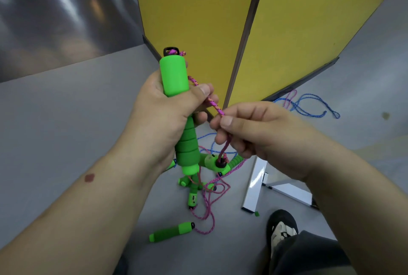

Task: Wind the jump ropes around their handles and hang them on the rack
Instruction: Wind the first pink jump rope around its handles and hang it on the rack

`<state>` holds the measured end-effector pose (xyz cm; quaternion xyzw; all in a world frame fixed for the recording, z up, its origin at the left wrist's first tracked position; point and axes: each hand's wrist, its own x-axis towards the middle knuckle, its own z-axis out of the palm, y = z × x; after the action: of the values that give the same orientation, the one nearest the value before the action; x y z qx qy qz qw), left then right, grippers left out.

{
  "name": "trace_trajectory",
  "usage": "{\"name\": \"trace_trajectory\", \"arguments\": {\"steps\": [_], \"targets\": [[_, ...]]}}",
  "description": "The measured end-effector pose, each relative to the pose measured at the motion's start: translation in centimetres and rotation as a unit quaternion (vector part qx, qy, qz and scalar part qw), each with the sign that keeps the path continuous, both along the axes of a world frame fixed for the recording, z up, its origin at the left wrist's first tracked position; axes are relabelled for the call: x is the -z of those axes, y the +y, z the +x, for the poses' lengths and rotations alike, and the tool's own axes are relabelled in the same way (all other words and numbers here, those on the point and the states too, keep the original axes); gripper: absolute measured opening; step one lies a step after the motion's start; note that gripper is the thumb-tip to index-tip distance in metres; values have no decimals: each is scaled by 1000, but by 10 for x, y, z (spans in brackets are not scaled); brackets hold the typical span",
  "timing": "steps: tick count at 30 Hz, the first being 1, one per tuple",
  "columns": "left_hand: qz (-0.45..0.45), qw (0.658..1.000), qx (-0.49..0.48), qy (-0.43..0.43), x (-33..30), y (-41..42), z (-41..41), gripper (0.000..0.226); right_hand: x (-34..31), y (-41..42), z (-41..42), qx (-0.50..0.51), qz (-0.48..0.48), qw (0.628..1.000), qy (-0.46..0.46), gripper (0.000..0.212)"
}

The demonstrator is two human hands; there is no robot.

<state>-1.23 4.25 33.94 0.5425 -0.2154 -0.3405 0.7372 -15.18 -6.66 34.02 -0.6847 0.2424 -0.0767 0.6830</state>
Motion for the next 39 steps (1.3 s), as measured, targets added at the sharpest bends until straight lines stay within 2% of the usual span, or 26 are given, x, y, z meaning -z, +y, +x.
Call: {"name": "trace_trajectory", "arguments": {"steps": [2, 5, 8, 11, 14, 17, 20, 24, 29, 32, 35, 39], "targets": [[11, 1000, 17, -3, 2, 1, -2, 25, 0, 0, 1, 40, 2, 998, -44, 16], [23, 997, 65, -32, 6, 1, -12, 32, -1, -1, 4, 108, -7, 989, -96, 16], [32, 991, 98, -80, 8, -2, -24, 35, -3, -1, 6, 165, -1, 979, -120, 17], [35, 990, 94, -97, 9, -5, -29, 37, -3, -2, 6, 182, -3, 975, -127, 17], [5, 996, 64, -57, 7, -6, -26, 37, 3, -6, 6, 159, 15, 984, -80, 21], [-17, 1000, 21, 5, 2, -6, -19, 33, 6, -5, 3, 74, 36, 997, -13, 25], [-28, 998, -1, 49, 0, -5, -11, 42, 3, 0, -1, -7, -42, 999, 34, 13], [-32, 996, -6, 86, -1, -3, -9, 45, 1, 2, 0, -7, -46, 999, -12, 11], [-27, 996, -5, 85, -1, -3, -8, 43, 2, 4, 2, -2, -72, 997, -35, 13], [-7, 999, -7, 46, 4, -3, -6, 34, 5, 4, 7, 40, -62, 996, -54, 16], [33, 998, 23, -42, 11, -2, -8, 27, 6, 1, 10, 101, -47, 989, -99, 17], [97, 981, 63, -158, 17, -2, -16, 22, 1, -2, 10, 171, -36, 975, -138, 16]]}}
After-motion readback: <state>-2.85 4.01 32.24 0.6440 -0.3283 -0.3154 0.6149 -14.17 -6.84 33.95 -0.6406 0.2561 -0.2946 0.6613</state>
